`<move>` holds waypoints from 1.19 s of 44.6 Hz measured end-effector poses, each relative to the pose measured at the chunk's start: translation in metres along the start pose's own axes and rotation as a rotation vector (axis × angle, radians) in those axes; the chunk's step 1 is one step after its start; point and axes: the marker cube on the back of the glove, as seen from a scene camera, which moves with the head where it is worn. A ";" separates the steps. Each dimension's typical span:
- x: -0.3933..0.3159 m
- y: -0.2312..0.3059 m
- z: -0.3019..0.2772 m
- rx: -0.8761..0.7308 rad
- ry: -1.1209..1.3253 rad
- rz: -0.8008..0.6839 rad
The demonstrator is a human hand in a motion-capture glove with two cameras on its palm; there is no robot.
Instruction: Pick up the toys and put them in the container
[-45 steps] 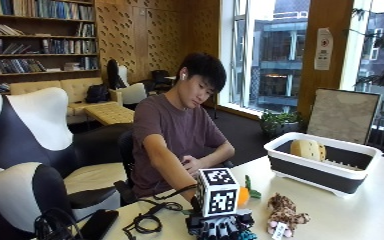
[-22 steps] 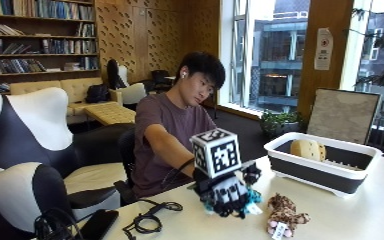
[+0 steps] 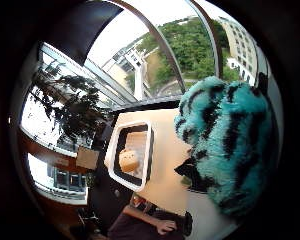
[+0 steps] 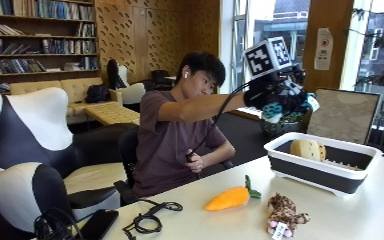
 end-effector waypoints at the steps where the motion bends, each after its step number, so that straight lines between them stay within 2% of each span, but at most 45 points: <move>1: -0.017 -0.002 0.001 -0.003 -0.012 -0.016; 6: -0.118 -0.012 0.021 -0.031 -0.081 -0.154; 11: -0.185 -0.014 0.051 -0.041 -0.013 -0.363; 15: -0.246 -0.016 0.069 -0.082 -0.135 -0.329; 20: -0.285 -0.027 0.105 -0.064 0.079 -0.315; 25: -0.336 -0.024 0.129 -0.091 -0.003 -0.367; 30: -0.357 -0.021 0.157 -0.119 0.102 -0.344; 34: -0.370 -0.010 0.178 -0.293 0.152 -0.345; 37: -0.383 0.001 0.182 -0.398 0.043 -0.448; 49: -0.346 -0.004 0.151 -0.404 0.018 -0.499; 53: -0.304 -0.015 0.130 -0.376 0.134 -0.403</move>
